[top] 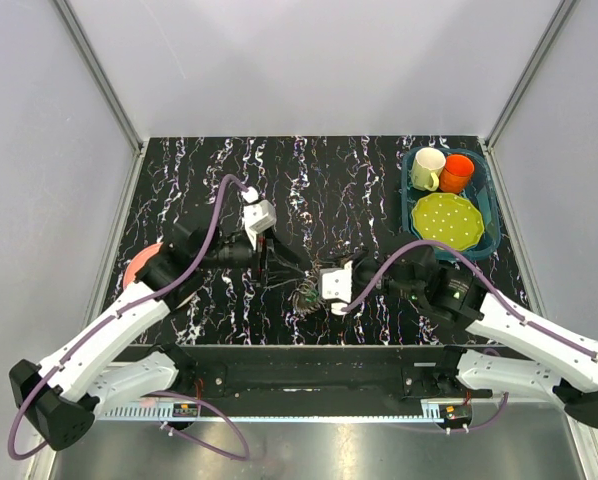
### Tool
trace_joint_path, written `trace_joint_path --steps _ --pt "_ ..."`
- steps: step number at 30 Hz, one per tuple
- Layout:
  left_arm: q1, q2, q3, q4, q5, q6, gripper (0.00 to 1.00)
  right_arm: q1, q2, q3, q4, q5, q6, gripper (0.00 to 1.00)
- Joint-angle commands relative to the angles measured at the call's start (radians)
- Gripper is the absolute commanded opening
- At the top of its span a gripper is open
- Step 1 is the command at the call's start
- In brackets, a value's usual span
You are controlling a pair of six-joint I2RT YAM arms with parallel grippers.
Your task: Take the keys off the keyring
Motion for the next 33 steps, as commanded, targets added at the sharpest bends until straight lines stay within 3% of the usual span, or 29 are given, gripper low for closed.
trace_joint_path --steps 1,5,14,33 --pt "0.004 0.051 0.044 0.026 0.2 0.034 0.45 -0.004 -0.047 -0.006 0.069 -0.056 0.035 0.0" --pt "0.004 0.09 0.056 0.009 0.267 0.038 0.47 -0.004 -0.056 0.002 0.069 -0.056 0.022 0.0" --pt "0.004 0.056 0.053 0.046 0.209 0.083 0.52 -0.004 -0.06 0.028 0.068 -0.099 0.021 0.0" --pt "0.004 0.119 0.072 0.11 0.309 0.081 0.53 -0.004 -0.073 0.039 0.068 -0.157 0.01 0.0"
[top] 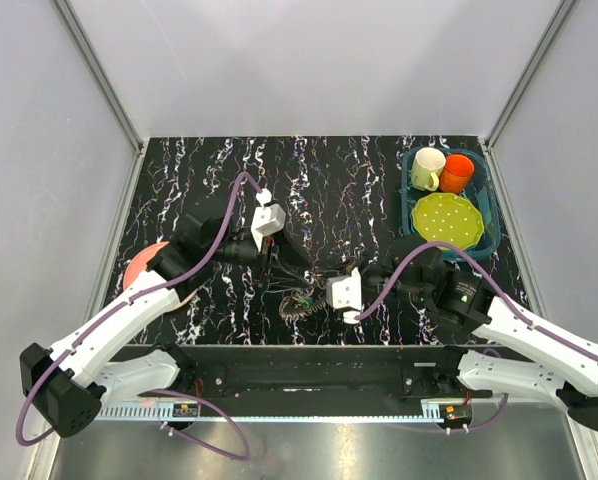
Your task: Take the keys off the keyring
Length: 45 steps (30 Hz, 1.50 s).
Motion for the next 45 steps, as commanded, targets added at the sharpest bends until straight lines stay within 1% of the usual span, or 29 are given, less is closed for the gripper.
trace_joint_path --steps 1,3,8,15,18,32,35,36,40,42,43,45 --pt "0.004 0.031 0.037 0.073 0.091 0.001 0.53 -0.004 -0.036 0.045 0.07 -0.03 -0.003 0.0" --pt "0.002 0.043 0.037 0.082 0.139 -0.006 0.53 -0.004 -0.04 0.042 0.071 -0.031 0.0 0.0" --pt "0.002 0.068 0.05 0.085 0.167 -0.02 0.53 -0.003 -0.047 0.042 0.071 -0.033 -0.003 0.0" --pt "-0.001 0.066 0.054 0.103 0.197 -0.035 0.49 -0.004 -0.038 0.04 0.073 -0.036 -0.012 0.0" --pt "-0.011 0.063 0.051 0.113 0.213 -0.052 0.46 -0.004 -0.036 0.04 0.071 -0.031 -0.015 0.0" --pt "-0.034 0.06 0.034 0.143 0.187 -0.08 0.36 -0.004 -0.036 0.029 0.071 -0.024 -0.021 0.0" --pt "-0.036 0.06 0.031 0.142 0.173 -0.091 0.33 -0.004 -0.043 0.026 0.071 -0.024 -0.018 0.0" --pt "-0.037 0.062 0.031 0.142 0.17 -0.098 0.3 -0.004 -0.044 0.025 0.07 -0.022 -0.018 0.0" --pt "-0.04 0.062 0.027 0.142 0.157 -0.104 0.23 -0.004 -0.05 0.019 0.071 -0.015 -0.018 0.0" --pt "-0.04 0.06 0.024 0.143 0.153 -0.104 0.18 -0.004 -0.052 0.02 0.07 -0.013 -0.02 0.0" --pt "-0.042 0.062 0.025 0.142 0.145 -0.103 0.12 -0.004 -0.049 0.019 0.071 -0.013 -0.021 0.0" --pt "-0.04 0.062 0.028 0.142 0.133 -0.098 0.06 -0.004 -0.05 0.02 0.071 -0.01 -0.023 0.0"
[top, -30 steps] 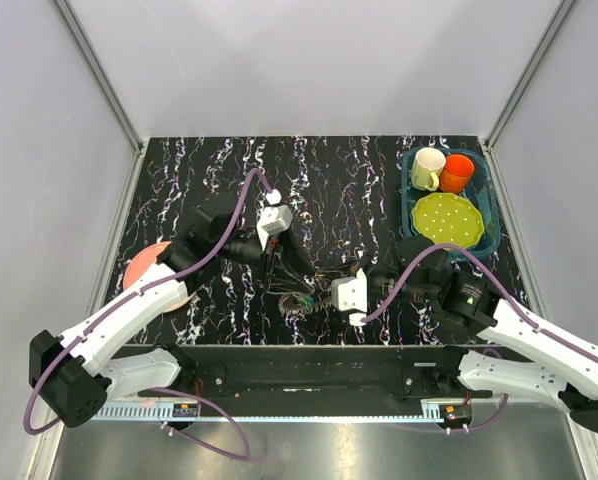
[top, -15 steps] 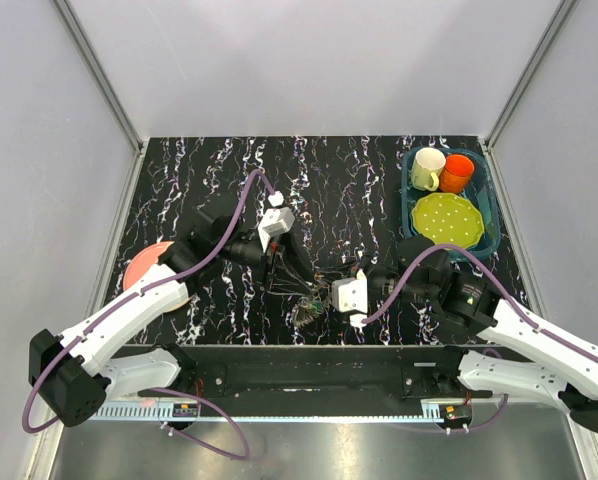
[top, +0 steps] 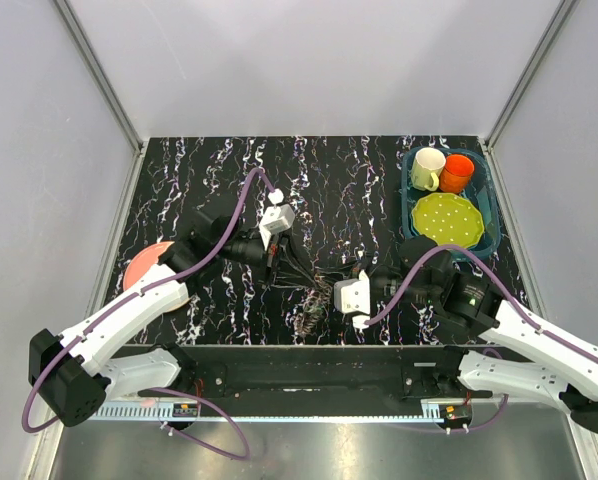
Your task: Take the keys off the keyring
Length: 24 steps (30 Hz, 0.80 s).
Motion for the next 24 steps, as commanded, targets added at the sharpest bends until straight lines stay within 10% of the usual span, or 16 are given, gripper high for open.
trace_joint_path --steps 1,24 --pt "-0.011 -0.012 0.026 0.043 -0.012 0.008 0.0 -0.005 -0.012 0.02 0.067 0.029 -0.013 0.0" --pt "-0.011 -0.14 -0.058 -0.03 -0.524 -0.038 0.0 -0.003 -0.052 -0.066 0.119 0.196 0.243 0.0"
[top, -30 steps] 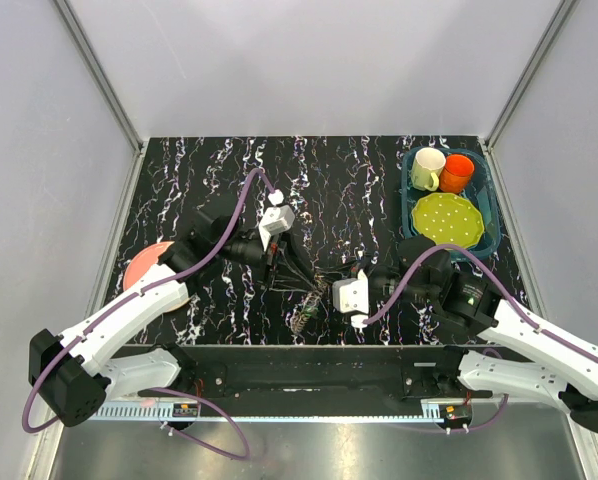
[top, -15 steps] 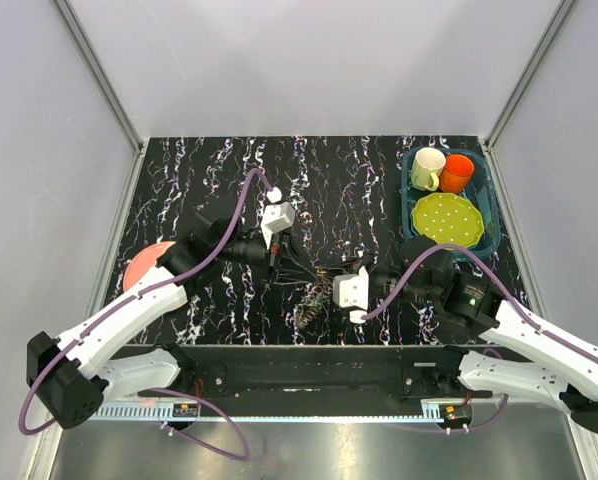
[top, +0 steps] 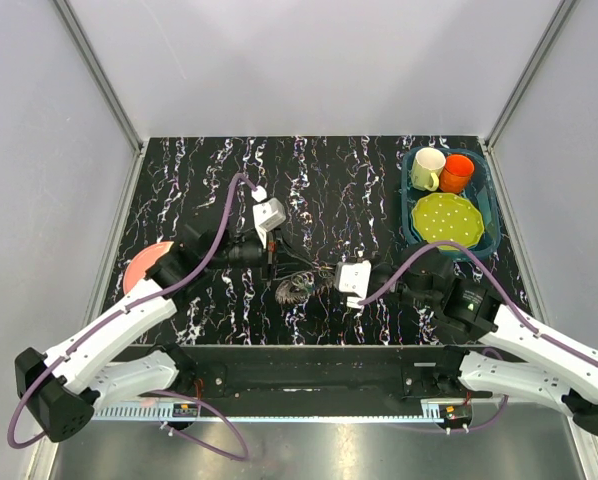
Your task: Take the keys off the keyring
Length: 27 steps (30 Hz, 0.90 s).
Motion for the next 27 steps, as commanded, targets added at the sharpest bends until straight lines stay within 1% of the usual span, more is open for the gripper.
trace_joint_path --steps 1,6,10,15,18,19,22,24,27 --pt "0.009 -0.039 -0.021 0.01 -0.151 -0.017 0.0 -0.003 -0.002 0.008 0.065 0.004 0.067 0.0" --pt "0.009 -0.027 -0.036 0.049 -0.191 -0.066 0.0 -0.001 0.06 -0.003 0.133 -0.005 0.177 0.0" --pt "0.009 -0.016 -0.038 0.056 -0.255 -0.094 0.0 -0.001 0.08 -0.001 0.166 0.063 0.225 0.0" --pt "0.009 -0.01 -0.002 0.01 -0.313 -0.108 0.0 -0.001 0.101 0.037 0.107 0.094 0.251 0.0" --pt "0.009 -0.034 -0.015 0.016 -0.382 -0.106 0.0 -0.001 0.11 0.063 0.07 0.12 0.288 0.01" --pt "0.009 -0.039 -0.019 0.02 -0.41 -0.102 0.0 -0.001 0.113 0.071 0.05 0.134 0.304 0.03" --pt "0.009 -0.048 -0.028 0.016 -0.427 -0.088 0.0 -0.001 0.143 0.097 0.012 0.14 0.329 0.04" --pt "0.009 -0.041 -0.027 0.008 -0.419 -0.074 0.0 -0.001 0.159 0.105 0.008 0.14 0.334 0.03" --pt "-0.001 -0.033 -0.025 -0.012 -0.447 -0.047 0.0 -0.001 0.188 0.123 0.007 0.145 0.331 0.02"
